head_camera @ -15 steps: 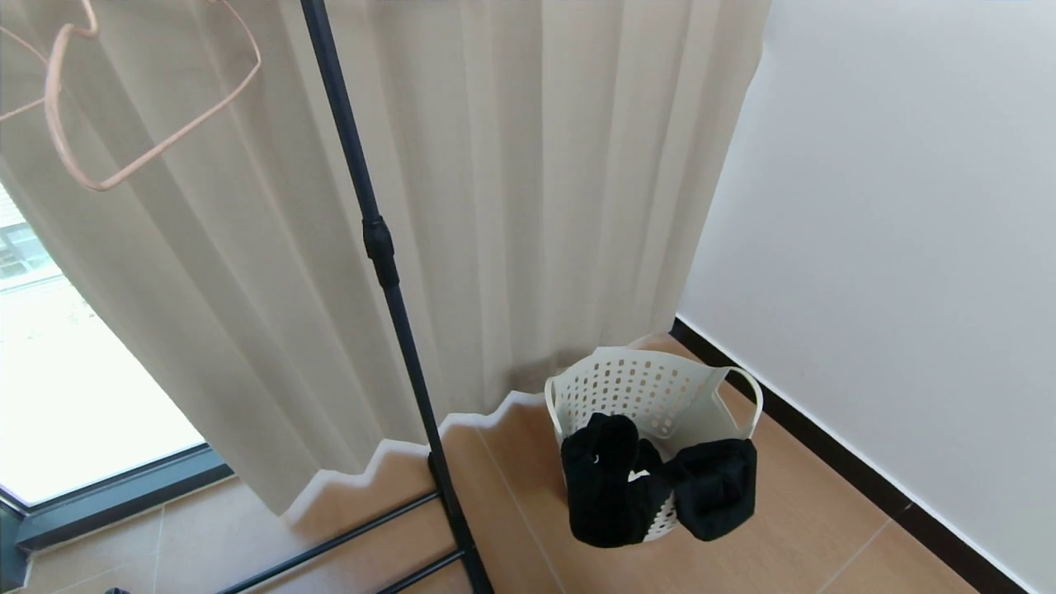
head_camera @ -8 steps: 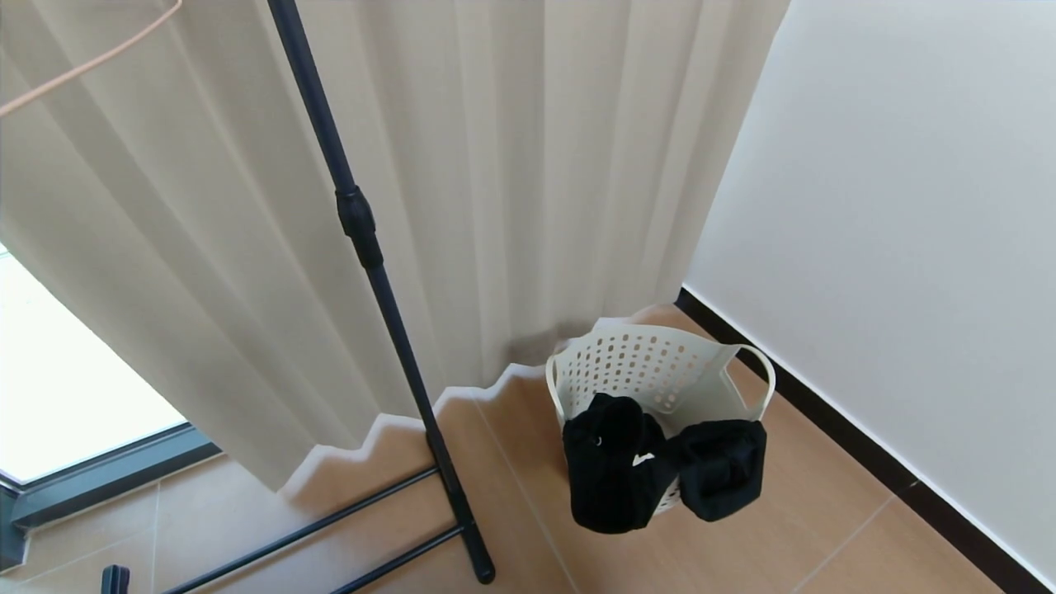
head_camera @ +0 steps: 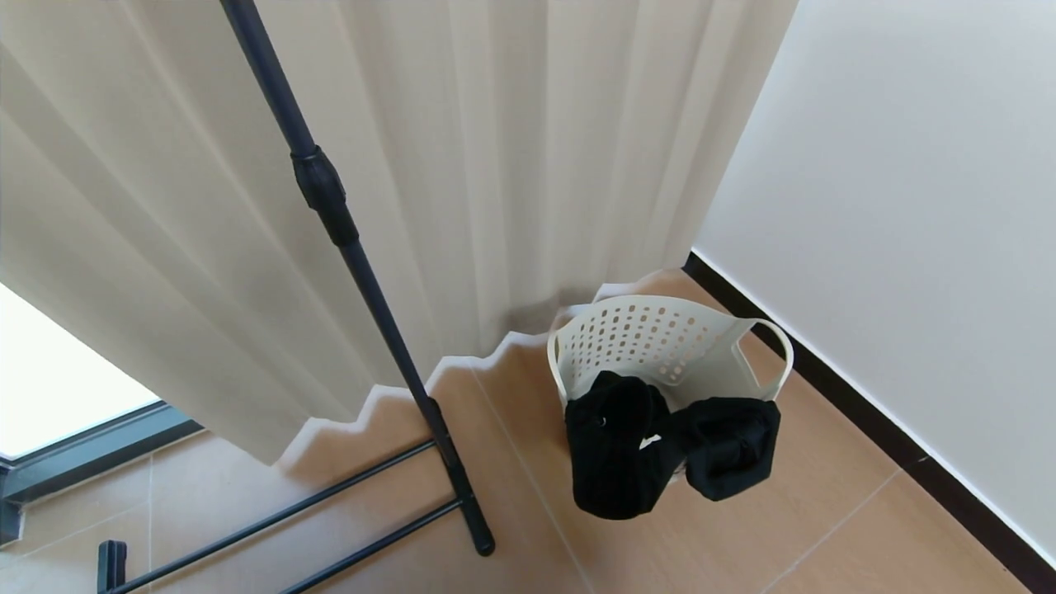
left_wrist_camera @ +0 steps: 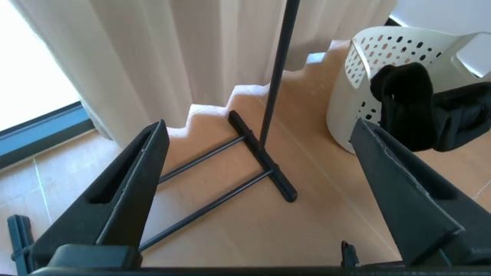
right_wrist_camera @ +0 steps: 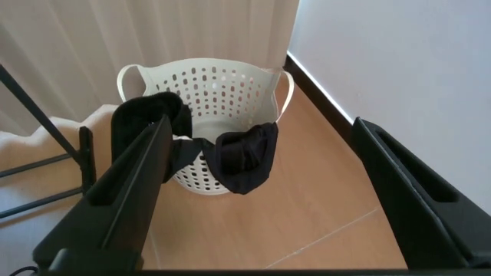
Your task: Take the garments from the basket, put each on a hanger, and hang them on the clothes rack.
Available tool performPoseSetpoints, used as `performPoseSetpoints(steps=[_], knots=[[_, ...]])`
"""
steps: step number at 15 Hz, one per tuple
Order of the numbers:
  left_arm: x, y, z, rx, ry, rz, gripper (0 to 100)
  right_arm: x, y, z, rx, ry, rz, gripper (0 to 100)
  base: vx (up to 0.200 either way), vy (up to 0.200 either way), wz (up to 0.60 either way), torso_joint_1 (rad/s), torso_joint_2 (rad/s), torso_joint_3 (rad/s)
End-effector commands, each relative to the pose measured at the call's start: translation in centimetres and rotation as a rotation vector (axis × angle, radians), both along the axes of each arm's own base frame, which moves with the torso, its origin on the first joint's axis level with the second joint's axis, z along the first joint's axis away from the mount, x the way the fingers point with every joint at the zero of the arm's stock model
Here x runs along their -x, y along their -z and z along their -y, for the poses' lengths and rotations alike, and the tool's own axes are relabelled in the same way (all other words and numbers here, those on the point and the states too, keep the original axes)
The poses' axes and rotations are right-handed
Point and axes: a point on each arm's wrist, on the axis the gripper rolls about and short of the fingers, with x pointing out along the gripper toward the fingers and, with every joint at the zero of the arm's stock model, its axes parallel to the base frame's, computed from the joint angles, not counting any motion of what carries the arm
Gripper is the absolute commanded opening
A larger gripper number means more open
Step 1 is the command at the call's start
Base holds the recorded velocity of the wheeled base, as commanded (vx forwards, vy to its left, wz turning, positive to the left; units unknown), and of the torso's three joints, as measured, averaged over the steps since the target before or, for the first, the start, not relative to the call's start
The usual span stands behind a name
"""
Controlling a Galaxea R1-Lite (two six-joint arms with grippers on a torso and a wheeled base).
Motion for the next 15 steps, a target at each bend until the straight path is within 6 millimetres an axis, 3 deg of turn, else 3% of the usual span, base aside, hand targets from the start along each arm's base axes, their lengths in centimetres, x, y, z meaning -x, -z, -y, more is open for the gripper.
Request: performPoseSetpoints(steps=[1, 13, 15], knots=[[0.00, 0.00, 0.00, 0.000, 0.001, 0.000, 100, 0.01, 0.00, 0.00, -0.001, 0.000, 0.001, 100, 0.000, 0.000, 0.00, 0.002, 0.00, -0.207], [0.00, 0.00, 0.00, 0.003, -0.001, -0.001, 100, 0.00, 0.01, -0.01, 0.021, -0.002, -0.001, 100, 0.000, 0.000, 0.00, 0.004, 0.00, -0.196], [0.00, 0.00, 0.00, 0.003, -0.001, -0.001, 100, -0.84, 0.37, -0.18, 0.074, -0.103, -0.153, 100, 0.000, 0.000, 0.00, -0.002, 0.00, -0.085]])
